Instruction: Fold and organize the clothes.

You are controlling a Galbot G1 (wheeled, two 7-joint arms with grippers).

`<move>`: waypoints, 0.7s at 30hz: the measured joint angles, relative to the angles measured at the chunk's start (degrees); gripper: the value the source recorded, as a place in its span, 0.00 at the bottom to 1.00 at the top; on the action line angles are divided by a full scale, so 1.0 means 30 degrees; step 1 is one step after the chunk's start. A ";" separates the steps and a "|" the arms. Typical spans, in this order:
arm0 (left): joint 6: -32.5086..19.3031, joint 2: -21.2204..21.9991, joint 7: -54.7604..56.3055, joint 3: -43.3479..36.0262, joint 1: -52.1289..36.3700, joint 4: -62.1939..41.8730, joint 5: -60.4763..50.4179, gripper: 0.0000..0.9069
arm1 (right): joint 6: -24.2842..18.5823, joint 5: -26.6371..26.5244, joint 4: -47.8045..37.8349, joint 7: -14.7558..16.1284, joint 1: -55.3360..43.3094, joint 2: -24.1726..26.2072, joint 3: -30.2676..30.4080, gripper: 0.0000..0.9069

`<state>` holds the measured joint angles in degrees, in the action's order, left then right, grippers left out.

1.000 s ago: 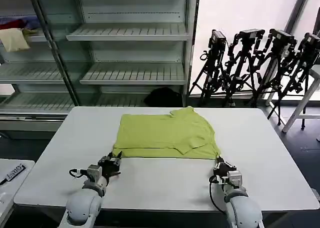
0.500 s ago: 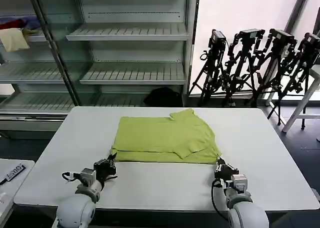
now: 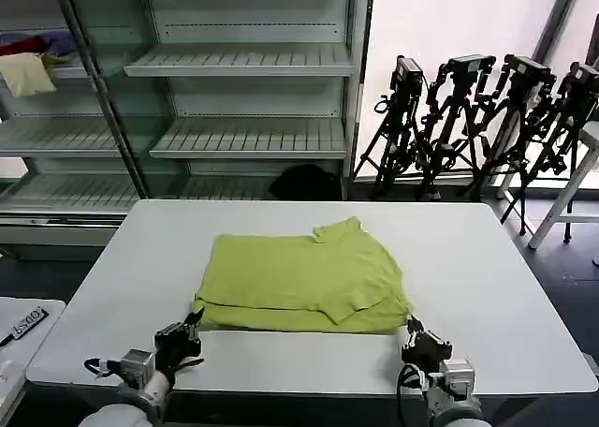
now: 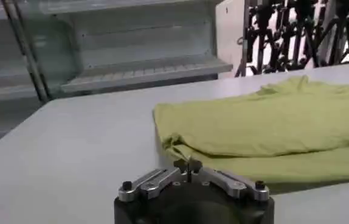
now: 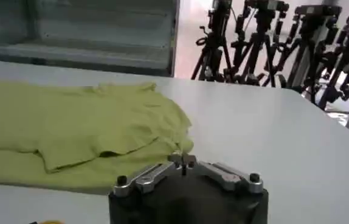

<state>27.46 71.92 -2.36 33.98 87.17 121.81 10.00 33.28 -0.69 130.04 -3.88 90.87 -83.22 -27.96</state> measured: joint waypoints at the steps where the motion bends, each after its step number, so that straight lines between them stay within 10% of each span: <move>1: -0.0088 -0.0008 0.0003 0.0111 0.0179 -0.0003 -0.0145 0.00 | 0.0000 0.0055 0.0049 -0.0060 0.0120 -0.0015 0.0071 0.00; 13: -0.0707 0.0219 0.0104 0.1286 0.1726 -0.0098 -0.0622 0.00 | 0.0000 0.0495 0.0589 -0.0475 0.1438 0.0021 0.0652 0.00; 14: -0.0736 0.0249 0.0105 0.1354 0.1827 -0.0091 -0.0668 0.00 | 0.0000 0.0563 0.0601 -0.0491 0.1486 0.0018 0.0724 0.30; 15: -0.0756 0.0288 0.0106 0.1382 0.1901 -0.0091 -0.0709 0.03 | -0.0003 0.0608 0.0602 -0.0492 0.1524 -0.0002 0.0792 1.00; 16: -0.0782 0.0317 0.0111 0.1396 0.1944 -0.0092 -0.0751 0.88 | -0.0005 0.0658 0.0602 -0.0493 0.1561 -0.0026 0.0839 1.00; 21: -0.0867 0.0504 0.0320 0.1397 0.2082 0.0043 -0.1091 1.00 | -0.0011 0.0829 0.0651 -0.0492 0.1648 -0.0084 0.1110 1.00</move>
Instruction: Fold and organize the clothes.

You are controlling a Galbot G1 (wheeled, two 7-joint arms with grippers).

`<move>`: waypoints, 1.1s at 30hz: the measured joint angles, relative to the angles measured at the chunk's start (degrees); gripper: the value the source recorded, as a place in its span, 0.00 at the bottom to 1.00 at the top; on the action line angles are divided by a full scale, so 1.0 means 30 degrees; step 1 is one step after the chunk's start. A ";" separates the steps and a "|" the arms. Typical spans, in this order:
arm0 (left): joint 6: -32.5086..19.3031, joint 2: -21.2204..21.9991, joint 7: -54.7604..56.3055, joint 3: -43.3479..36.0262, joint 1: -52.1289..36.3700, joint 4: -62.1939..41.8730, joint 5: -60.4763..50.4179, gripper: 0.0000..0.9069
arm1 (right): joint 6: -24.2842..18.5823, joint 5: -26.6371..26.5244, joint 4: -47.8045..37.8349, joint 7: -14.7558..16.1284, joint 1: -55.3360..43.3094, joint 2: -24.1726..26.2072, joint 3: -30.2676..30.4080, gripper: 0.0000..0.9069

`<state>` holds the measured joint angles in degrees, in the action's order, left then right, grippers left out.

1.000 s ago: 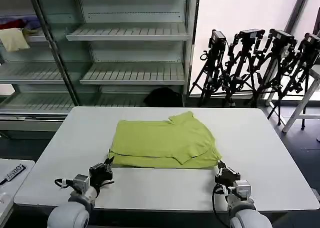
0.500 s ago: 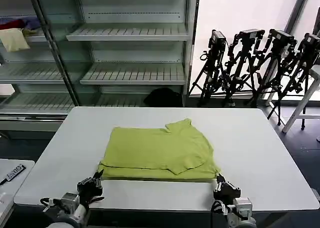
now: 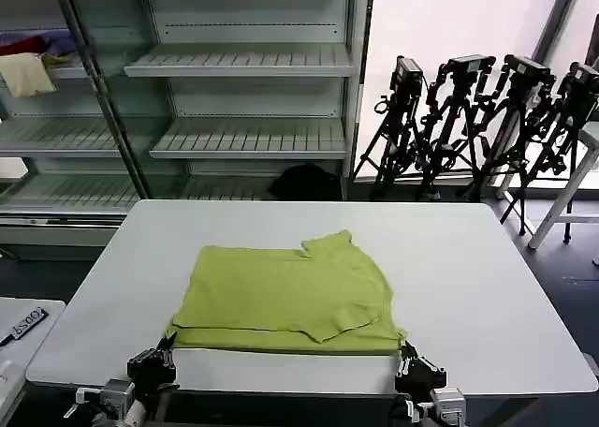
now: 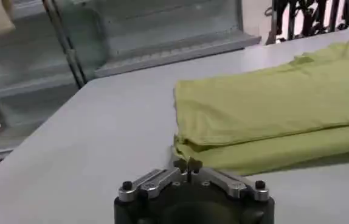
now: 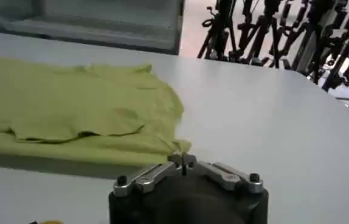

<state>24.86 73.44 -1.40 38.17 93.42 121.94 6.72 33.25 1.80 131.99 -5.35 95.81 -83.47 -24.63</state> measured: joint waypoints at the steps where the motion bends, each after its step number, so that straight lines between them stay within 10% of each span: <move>1: -0.0036 0.0025 0.0044 -0.0022 0.0025 0.0047 -0.0076 1.00 | -0.0003 0.0016 0.0039 -0.0028 0.0015 -0.0007 0.0048 1.00; 33: 0.1755 -0.1163 -0.0276 -0.1048 -0.6439 -0.1082 0.4178 1.00 | 0.0119 -0.1871 -0.3980 0.0511 -0.8666 -0.0133 0.0590 1.00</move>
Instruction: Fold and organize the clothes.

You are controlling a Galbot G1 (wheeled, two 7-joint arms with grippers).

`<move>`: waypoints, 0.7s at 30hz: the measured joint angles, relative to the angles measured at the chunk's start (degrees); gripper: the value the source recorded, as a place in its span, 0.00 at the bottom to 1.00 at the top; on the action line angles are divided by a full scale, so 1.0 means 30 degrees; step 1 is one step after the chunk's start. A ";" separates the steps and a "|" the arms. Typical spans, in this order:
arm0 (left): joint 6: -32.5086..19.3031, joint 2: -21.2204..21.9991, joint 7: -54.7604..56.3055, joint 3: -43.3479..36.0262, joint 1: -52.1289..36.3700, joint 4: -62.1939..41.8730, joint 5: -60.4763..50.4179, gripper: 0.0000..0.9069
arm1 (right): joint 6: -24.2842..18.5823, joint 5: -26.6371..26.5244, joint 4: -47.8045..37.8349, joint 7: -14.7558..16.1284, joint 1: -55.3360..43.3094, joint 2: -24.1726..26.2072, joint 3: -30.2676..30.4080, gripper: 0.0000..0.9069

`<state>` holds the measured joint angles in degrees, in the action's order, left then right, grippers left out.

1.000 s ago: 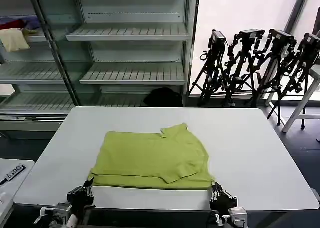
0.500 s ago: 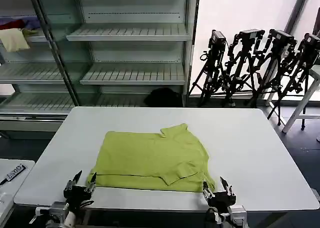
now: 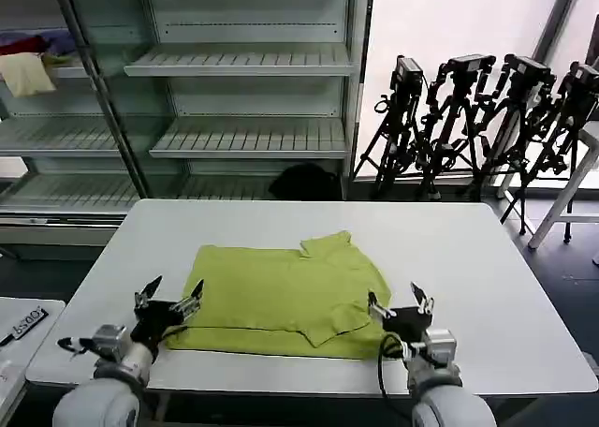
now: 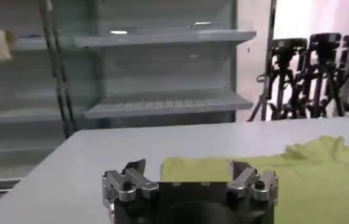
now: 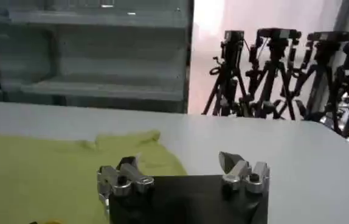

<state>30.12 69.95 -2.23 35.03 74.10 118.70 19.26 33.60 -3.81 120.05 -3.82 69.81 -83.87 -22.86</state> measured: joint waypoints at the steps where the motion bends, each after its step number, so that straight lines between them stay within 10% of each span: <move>1: 0.0083 -0.0168 -0.0081 -0.0181 -0.0482 -0.0358 0.0089 1.00 | 0.0000 -0.0060 -0.0495 0.0014 -0.0567 -0.0017 0.0071 1.00; 21: 0.0838 -0.2858 -0.2564 -0.4436 -0.8594 -0.8948 0.0459 1.00 | 0.0019 -0.0405 -1.0279 0.0354 -0.8320 -0.1391 0.0635 1.00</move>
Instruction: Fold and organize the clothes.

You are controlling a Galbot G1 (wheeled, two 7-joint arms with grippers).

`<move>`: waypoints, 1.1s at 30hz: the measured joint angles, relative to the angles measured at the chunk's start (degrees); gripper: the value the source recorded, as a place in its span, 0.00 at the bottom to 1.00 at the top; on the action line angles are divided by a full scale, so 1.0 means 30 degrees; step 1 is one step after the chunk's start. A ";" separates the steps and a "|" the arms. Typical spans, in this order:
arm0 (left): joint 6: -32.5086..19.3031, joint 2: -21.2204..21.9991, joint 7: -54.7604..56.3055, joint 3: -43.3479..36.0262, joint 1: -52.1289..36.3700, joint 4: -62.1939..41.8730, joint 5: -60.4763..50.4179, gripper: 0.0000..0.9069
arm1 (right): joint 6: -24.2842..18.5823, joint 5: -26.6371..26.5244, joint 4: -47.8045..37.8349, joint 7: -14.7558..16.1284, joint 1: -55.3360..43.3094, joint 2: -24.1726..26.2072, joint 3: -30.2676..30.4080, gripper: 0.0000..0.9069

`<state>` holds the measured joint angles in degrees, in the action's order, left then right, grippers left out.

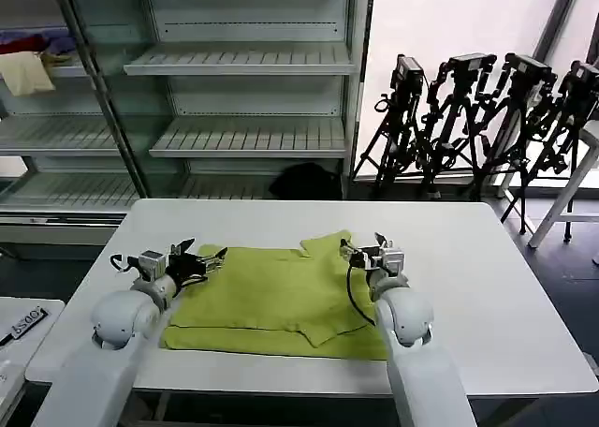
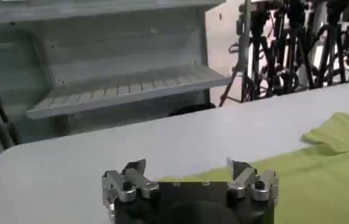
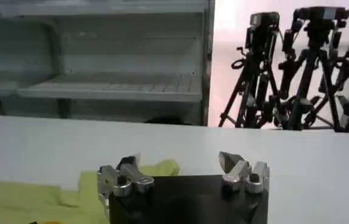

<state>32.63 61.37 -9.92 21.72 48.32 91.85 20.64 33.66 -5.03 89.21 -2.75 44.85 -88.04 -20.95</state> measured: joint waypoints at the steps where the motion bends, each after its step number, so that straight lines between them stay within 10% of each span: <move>1: 0.0011 -0.0017 -0.0054 -0.0092 -0.0261 -0.0381 -0.0050 1.00 | -0.0006 0.0079 -0.0327 0.0021 -0.0181 -0.0074 0.0007 1.00; 19: 0.0136 -0.0508 -0.0860 -0.0715 -0.1859 -0.3316 -0.0205 1.00 | -0.0032 0.1031 -0.3276 0.0154 -0.1625 -0.0854 0.0058 0.96; 33: 0.0108 -0.0379 -0.1076 -0.0824 -0.1776 -0.3672 -0.0213 0.06 | -0.0061 0.1341 -0.3581 0.0340 -0.1579 -0.0940 0.0198 0.20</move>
<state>32.96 60.24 -13.15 19.25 42.99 80.84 20.00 33.48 -1.00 78.47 -1.73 40.11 -90.86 -20.36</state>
